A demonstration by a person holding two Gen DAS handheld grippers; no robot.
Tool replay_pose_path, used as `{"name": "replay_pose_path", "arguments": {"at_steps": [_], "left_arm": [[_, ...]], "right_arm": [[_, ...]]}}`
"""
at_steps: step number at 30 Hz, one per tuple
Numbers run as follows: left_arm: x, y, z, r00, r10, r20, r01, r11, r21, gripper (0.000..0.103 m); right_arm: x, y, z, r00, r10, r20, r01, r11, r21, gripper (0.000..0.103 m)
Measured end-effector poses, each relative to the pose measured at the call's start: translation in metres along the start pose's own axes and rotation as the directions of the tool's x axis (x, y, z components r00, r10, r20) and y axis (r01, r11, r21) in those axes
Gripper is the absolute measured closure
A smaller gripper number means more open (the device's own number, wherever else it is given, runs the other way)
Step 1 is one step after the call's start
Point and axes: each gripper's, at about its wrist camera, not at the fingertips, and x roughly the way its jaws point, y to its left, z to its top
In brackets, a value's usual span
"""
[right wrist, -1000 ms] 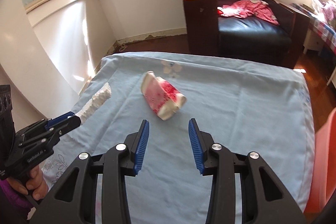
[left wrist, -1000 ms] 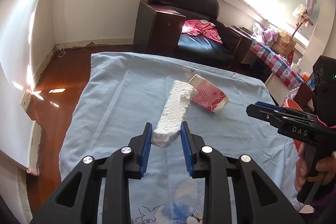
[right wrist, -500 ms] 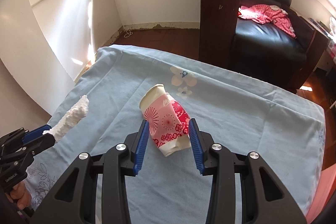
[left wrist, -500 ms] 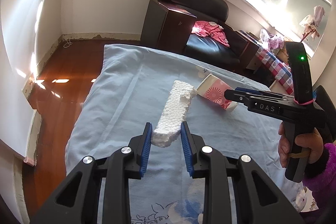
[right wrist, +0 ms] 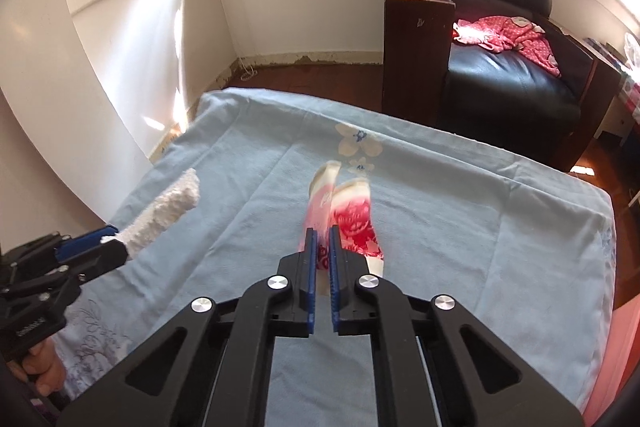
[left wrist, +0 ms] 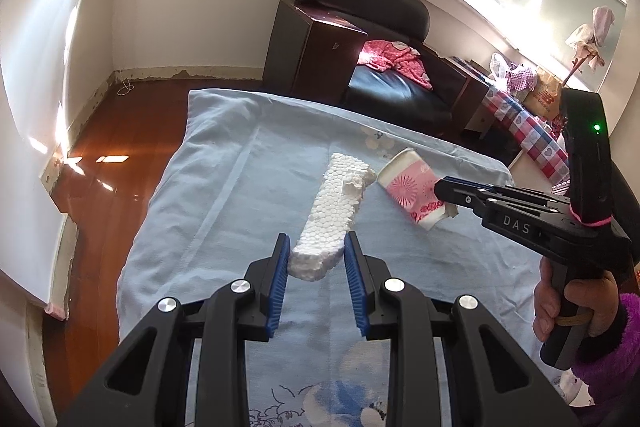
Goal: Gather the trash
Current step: 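Grasp the white foam strip with the left tool while the right tool grasps the paper cup, then carry the foam strip and paper cup with both tools over the basin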
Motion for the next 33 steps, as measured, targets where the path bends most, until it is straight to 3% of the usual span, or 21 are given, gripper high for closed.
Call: {"name": "replay_pose_path", "arguments": {"at_steps": [9, 12, 19, 23, 33], "left_arm": [[-0.010, -0.021, 0.005, 0.999, -0.035, 0.032, 0.035, 0.999, 0.025, 0.076], [-0.012, -0.030, 0.008, 0.998, -0.043, 0.047, 0.041, 0.998, 0.045, 0.076], [-0.016, -0.039, 0.007, 0.997, -0.056, 0.050, 0.052, 0.997, 0.065, 0.076], [-0.016, -0.037, 0.003, 0.998, -0.044, 0.042, 0.042, 0.997, 0.063, 0.076], [-0.004, -0.021, 0.000, 1.000, -0.024, 0.011, 0.024, 0.999, 0.021, 0.076]], "right_arm": [[-0.063, -0.002, -0.011, 0.991, -0.009, 0.133, 0.002, 0.999, 0.047, 0.098], [-0.072, -0.005, -0.014, 0.991, -0.016, 0.137, 0.009, 0.999, 0.054, 0.098], [-0.047, -0.018, -0.011, 0.998, 0.042, 0.037, -0.046, 0.990, 0.136, 0.097], [-0.024, -0.017, -0.007, 0.999, 0.039, 0.002, -0.039, 0.989, 0.143, 0.072], [0.018, -0.012, 0.004, 0.998, -0.022, -0.056, 0.027, 0.996, 0.090, 0.070]]}}
